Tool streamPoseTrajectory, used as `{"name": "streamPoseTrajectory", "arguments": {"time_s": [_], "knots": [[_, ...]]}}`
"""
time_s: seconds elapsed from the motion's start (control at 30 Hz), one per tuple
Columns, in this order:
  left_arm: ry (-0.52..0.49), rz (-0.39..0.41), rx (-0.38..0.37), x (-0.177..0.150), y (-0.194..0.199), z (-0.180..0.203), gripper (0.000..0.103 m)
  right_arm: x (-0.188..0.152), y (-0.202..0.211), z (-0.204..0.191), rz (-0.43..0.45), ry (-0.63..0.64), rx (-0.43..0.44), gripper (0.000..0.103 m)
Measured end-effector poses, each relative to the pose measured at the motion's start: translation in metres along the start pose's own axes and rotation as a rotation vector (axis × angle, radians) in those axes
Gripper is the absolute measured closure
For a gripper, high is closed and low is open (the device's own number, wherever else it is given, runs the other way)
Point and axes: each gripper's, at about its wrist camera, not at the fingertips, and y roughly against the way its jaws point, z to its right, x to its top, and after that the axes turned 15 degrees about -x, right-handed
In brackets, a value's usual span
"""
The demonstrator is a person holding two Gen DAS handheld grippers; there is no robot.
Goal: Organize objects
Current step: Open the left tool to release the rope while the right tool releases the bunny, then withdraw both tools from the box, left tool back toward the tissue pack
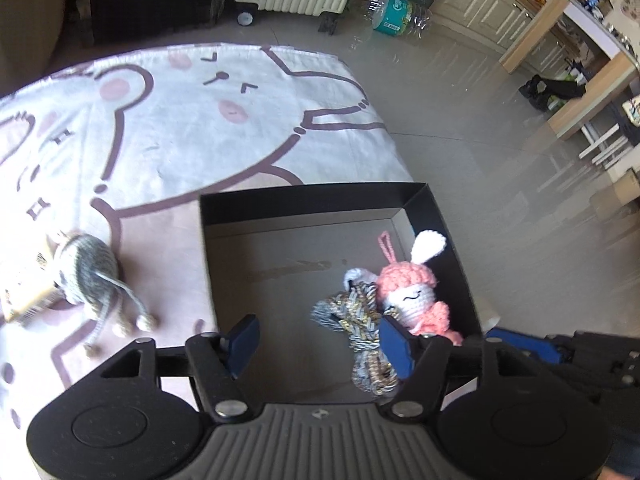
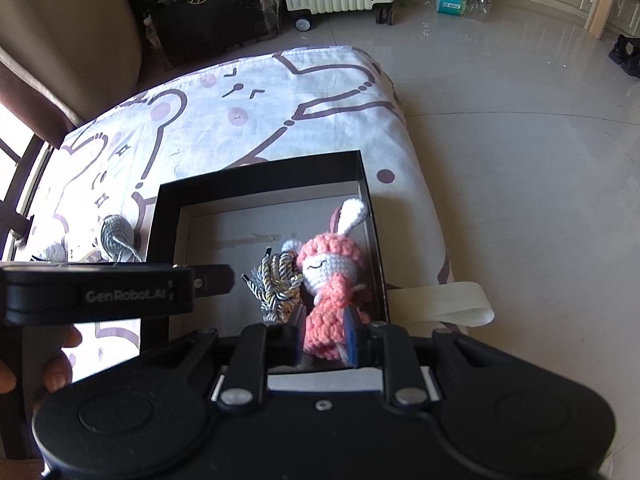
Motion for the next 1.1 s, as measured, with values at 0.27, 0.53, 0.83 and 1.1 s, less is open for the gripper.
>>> {"name": "streamPoseTrajectory", "arguments": {"time_s": [0.27, 0.53, 0.83, 1.1], "knots": [[-0.095, -0.007, 0.098, -0.006, 0.014, -0.004, 0.019, -0.005, 0.005, 0.000, 0.030, -0.044, -0.031, 0.077], [-0.116, -0.009, 0.137, -0.012, 0.024, -0.017, 0.010, -0.013, 0.004, 0.002, 0.052, -0.061, -0.091, 0.060], [-0.101, -0.006, 0.160, -0.014, 0.028, -0.030, 0.001, -0.020, 0.007, 0.003, 0.088, -0.073, -0.156, 0.018], [-0.111, -0.008, 0.181, -0.016, 0.028, -0.036, 0.000, -0.025, 0.008, 0.005, 0.105, -0.082, -0.179, 0.003]]}}
